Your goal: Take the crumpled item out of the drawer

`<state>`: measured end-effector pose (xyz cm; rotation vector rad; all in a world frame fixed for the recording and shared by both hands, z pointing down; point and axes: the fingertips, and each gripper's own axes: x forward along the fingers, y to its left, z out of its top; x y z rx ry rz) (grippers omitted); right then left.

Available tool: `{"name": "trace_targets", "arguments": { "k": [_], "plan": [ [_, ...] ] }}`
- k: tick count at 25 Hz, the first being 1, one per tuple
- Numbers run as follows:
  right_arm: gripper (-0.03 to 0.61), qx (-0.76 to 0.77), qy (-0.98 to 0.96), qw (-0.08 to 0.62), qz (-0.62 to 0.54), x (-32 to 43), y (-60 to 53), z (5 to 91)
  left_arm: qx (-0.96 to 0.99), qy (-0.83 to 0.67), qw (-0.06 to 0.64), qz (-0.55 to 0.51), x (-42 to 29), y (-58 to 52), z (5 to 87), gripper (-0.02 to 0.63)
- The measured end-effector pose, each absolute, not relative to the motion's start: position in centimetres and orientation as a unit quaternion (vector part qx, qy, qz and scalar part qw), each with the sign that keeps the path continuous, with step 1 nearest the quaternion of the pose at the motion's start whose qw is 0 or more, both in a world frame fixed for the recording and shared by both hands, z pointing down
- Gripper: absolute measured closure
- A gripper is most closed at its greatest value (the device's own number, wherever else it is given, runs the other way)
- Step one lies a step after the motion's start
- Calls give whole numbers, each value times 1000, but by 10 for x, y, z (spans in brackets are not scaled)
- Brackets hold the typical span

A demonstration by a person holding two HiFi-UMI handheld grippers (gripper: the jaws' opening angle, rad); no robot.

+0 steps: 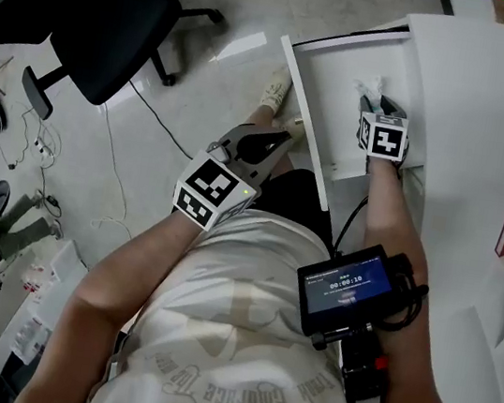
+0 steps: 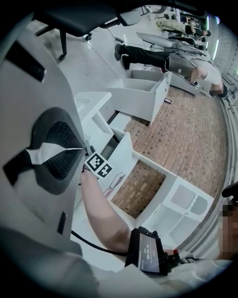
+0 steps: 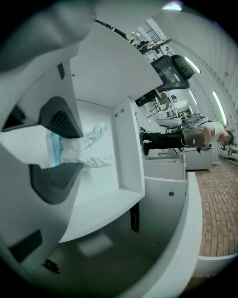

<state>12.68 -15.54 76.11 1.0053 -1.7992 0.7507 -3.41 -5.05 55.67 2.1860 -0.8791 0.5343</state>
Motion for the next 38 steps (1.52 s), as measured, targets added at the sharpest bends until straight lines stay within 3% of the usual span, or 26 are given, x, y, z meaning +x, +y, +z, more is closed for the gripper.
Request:
{"name": "trace_targets", "arguments": {
  "k": [38],
  "plan": [
    [403,449,-795,311,263,123,-136,603,885,-321,276,193,-5,-62,493,586]
  ]
}}
